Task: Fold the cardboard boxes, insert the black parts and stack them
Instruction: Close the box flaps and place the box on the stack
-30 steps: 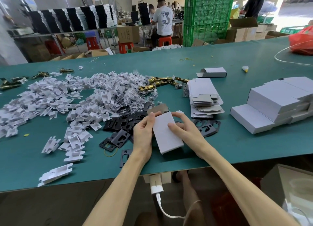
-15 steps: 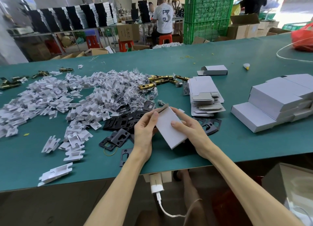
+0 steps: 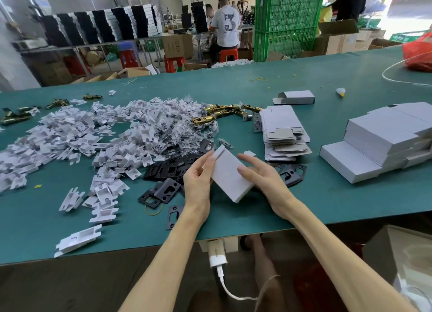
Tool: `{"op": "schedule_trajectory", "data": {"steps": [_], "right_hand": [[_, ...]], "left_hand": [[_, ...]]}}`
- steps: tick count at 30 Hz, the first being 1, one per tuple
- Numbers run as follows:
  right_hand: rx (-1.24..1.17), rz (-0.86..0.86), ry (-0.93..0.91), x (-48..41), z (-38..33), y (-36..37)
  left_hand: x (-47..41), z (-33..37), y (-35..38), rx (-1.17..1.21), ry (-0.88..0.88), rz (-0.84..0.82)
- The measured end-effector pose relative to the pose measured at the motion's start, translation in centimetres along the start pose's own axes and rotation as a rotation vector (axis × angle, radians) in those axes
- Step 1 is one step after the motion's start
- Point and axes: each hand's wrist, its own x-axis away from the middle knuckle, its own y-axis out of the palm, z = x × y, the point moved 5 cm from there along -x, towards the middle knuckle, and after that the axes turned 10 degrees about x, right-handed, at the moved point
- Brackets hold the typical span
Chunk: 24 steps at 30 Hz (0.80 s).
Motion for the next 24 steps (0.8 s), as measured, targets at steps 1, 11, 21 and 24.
{"op": "schedule_trajectory", "data": {"steps": [1, 11, 21, 24], "right_hand": [[0.026, -0.035, -0.005, 0.1, -0.1, 0.3], [-0.231, 0.213, 0.045, 0.1, 0.8, -1.2], [-0.162, 0.275, 0.007, 0.2, 0.2, -1.1], [-0.124, 0.266, -0.006, 0.3, 0.0, -0.9]], "left_hand": [[-0.1, 0.0, -0.3, 0.014, -0.001, 0.033], [0.1, -0.1, 0.4, -0.027, -0.015, -0.095], [0.3, -0.4, 0.4, -0.035, -0.064, -0.080], [0.4, -0.1, 0.5, -0.050, -0.043, -0.084]]}}
